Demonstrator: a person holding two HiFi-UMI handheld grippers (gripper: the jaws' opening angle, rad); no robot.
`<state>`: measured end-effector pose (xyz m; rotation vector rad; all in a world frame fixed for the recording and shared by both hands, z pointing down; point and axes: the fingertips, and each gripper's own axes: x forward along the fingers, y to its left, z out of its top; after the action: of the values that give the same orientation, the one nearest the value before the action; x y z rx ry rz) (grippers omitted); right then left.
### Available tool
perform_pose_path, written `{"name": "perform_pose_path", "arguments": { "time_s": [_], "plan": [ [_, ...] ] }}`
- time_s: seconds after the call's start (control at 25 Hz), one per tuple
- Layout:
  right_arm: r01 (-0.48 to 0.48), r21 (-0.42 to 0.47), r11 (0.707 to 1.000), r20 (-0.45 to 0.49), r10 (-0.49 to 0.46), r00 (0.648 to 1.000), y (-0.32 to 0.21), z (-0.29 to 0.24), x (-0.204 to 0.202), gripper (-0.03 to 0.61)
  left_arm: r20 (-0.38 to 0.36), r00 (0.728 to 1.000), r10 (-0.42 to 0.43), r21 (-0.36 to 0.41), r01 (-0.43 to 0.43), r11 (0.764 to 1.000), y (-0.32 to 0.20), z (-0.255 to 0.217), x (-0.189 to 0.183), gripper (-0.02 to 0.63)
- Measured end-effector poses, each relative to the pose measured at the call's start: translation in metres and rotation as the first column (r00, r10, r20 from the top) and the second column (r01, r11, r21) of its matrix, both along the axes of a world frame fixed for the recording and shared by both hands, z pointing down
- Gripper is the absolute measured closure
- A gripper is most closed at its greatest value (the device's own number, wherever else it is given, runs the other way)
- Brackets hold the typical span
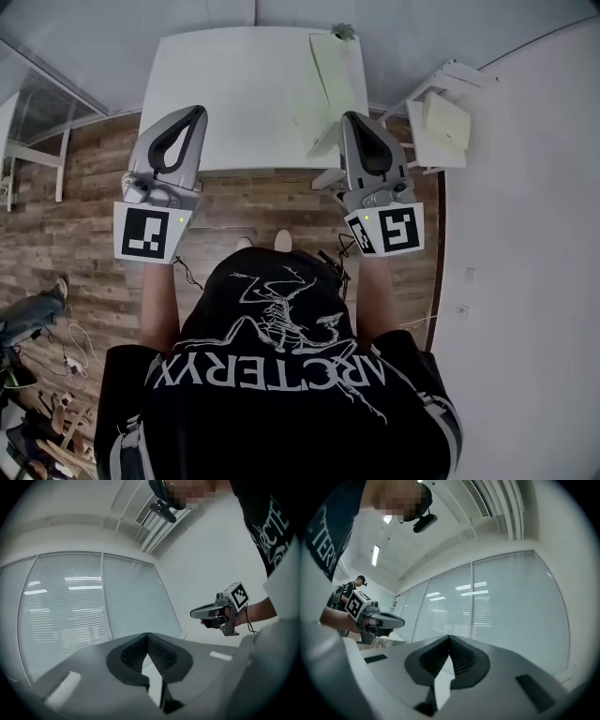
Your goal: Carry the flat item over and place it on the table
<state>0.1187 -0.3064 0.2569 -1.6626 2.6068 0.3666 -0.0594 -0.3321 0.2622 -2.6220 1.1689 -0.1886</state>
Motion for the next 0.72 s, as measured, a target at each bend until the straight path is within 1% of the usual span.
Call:
{"name": "perform_pose_path", "arguments": {
  "time_s": [0.2,0.4,0.6,0.72],
  "plan": [
    [0.001,-0.003,1.000,-0.008,-0.001,1.000,0.0052,-0.0015,-0.0041,0.566,0.014,1.000,0.020,0.012,-0.021,1.000,0.0025,-0.0043,0.0011,0.615],
    [-0.010,0.011,1.000,-0.050,0.011,0.999,0.0073,-0.0033,-0.0069,0.566,-0.016,1.000,0.017,0.013,-0.017,1.000,-0.0004,-0.0088,-0.0023,0.615],
    [-0.016,0.013,1.000,-0.053,0.016,0.998,0.0101,-0.0044,-0.0012,0.566,-0.011,1.000,0.021,0.017,-0.021,1.000,0.0044,-0.0089,0.0029,0.615],
    [-0.019,0.010,1.000,-0.048,0.020,0.999,0.0095,-0.0040,-0.0008,0.566,-0.023,0.999,0.022,0.012,-0.022,1.000,0.0051,-0.0084,0.0024,0.615]
  ]
}}
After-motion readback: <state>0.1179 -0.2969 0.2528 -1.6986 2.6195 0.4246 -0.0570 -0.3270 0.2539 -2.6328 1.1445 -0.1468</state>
